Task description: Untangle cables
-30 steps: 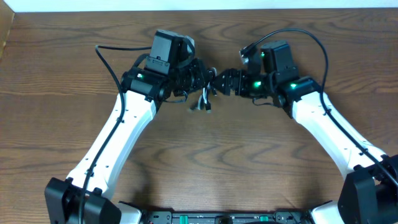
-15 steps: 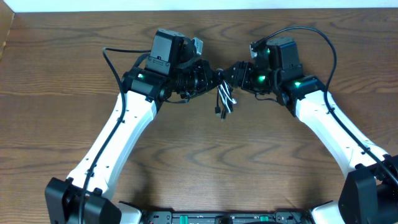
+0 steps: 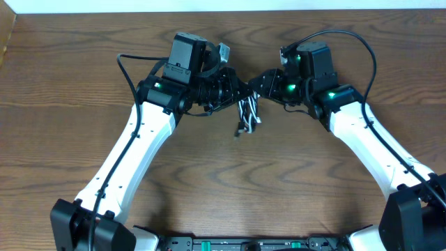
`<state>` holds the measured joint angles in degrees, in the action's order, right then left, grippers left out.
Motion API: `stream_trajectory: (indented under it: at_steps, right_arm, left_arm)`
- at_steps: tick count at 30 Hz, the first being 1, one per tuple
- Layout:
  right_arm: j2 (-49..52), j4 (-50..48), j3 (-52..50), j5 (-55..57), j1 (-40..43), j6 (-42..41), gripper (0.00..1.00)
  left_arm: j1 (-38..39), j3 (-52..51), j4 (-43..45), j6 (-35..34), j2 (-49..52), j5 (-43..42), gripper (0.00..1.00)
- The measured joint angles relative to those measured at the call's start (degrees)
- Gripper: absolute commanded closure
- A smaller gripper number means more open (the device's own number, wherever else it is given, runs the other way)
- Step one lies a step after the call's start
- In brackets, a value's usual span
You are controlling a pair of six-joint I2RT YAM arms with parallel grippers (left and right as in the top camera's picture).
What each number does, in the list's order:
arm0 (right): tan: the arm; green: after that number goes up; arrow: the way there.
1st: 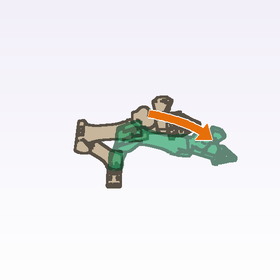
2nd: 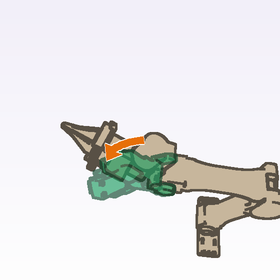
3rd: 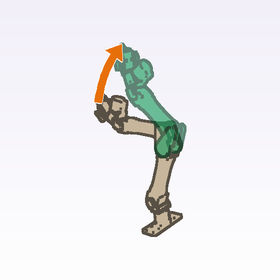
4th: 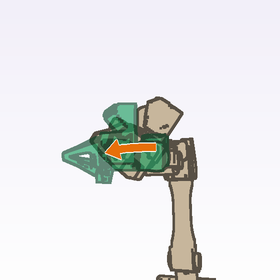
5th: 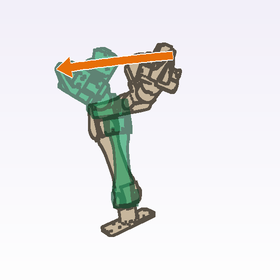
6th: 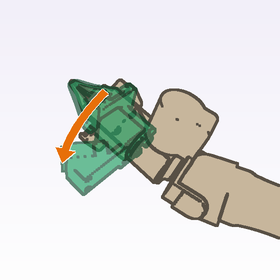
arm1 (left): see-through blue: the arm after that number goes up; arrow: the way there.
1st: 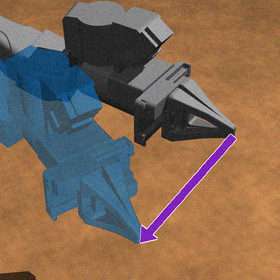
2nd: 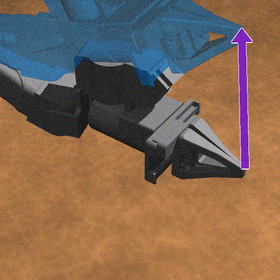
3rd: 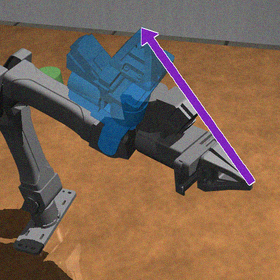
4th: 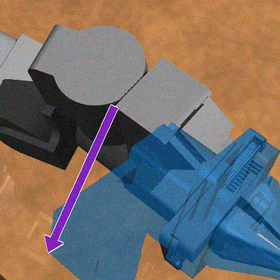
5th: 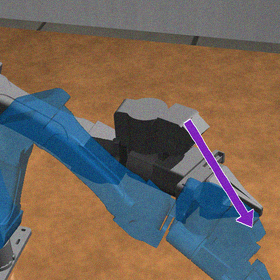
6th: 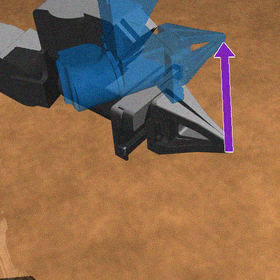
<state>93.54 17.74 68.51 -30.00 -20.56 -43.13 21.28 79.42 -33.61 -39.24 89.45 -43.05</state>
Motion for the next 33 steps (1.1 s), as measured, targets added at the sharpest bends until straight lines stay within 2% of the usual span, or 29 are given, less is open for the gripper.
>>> stream_trajectory:
  at_steps: [6,12,16,20,28,33]
  right_arm:
    - [0.02,2.21,0.00,0.22,-0.90,0.07,0.60]
    - [0.02,3.91,0.00,0.26,-1.40,0.11,0.73]
    - [0.02,5.64,0.00,0.24,-1.44,0.20,0.69]
    - [0.02,7.23,0.00,0.24,-1.55,0.92,0.71]
    - [0.02,12.13,0.00,2.25,-3.10,5.29,0.63]
    - [0.07,15.41,0.02,7.17,-3.15,7.28,0.47]
  left_arm:
    - [0.00,0.00,0.00,0.00,0.00,-0.17,0.92]
    - [0.00,0.00,-0.02,0.00,0.00,-0.15,0.93]
    - [0.00,0.00,-0.02,0.02,0.00,-0.15,0.93]
    - [0.00,0.00,0.09,0.00,0.00,-0.22,0.93]
    - [0.00,0.00,0.13,0.02,0.00,-0.35,0.93]
    - [0.07,0.02,-1.88,0.26,0.00,1.77,0.93]
